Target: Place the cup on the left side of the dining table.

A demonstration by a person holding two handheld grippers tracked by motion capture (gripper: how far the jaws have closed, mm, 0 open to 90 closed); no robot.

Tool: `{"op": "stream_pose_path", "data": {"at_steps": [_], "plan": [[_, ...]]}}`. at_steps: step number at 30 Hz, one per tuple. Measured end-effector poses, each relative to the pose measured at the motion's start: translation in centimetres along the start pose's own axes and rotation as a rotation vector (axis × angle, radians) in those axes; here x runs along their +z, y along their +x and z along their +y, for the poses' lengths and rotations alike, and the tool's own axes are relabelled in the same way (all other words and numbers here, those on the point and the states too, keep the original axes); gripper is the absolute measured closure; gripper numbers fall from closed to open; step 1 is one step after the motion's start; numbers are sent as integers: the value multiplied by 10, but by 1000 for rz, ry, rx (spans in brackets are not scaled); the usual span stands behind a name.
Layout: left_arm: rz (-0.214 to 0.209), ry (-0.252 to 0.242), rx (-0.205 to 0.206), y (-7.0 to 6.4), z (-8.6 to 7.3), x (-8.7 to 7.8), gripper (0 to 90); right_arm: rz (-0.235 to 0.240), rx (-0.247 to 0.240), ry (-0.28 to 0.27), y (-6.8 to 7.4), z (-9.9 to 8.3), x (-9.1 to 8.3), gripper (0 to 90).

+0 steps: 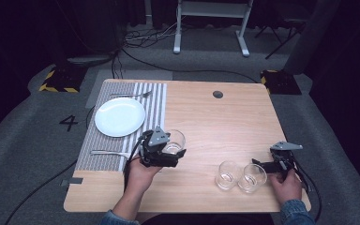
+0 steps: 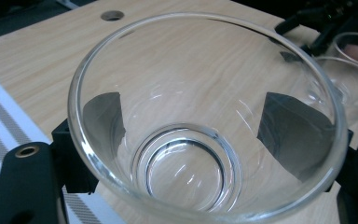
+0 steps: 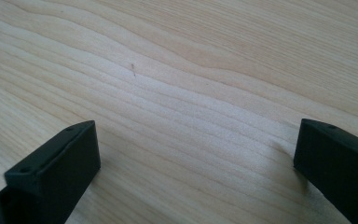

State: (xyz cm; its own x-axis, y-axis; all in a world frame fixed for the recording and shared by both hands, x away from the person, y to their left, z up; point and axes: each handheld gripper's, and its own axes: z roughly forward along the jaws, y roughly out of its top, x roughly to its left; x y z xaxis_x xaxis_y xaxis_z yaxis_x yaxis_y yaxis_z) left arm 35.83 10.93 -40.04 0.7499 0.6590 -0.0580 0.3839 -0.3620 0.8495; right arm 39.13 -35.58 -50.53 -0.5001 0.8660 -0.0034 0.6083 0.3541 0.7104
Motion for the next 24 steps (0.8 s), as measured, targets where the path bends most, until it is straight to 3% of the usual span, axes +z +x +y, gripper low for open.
{"op": "stream_pose_path", "data": {"at_steps": [7, 14, 17, 20, 24], "plan": [[64, -7, -44, 22, -1, -6, 198, 0, 1, 0, 0, 0, 0, 6], [119, -52, -116, 47, -3, -15, 198, 0, 0, 0, 0, 0, 0, 6], [141, -41, -132, 56, -4, -15, 198, 0, 1, 0, 0, 0, 0, 6], [191, -21, -131, 64, -5, -11, 198, -1, 3, 0, 0, 0, 0, 6], [215, -13, -145, 71, -7, -9, 198, -2, 4, 0, 0, 0, 0, 6]]}}
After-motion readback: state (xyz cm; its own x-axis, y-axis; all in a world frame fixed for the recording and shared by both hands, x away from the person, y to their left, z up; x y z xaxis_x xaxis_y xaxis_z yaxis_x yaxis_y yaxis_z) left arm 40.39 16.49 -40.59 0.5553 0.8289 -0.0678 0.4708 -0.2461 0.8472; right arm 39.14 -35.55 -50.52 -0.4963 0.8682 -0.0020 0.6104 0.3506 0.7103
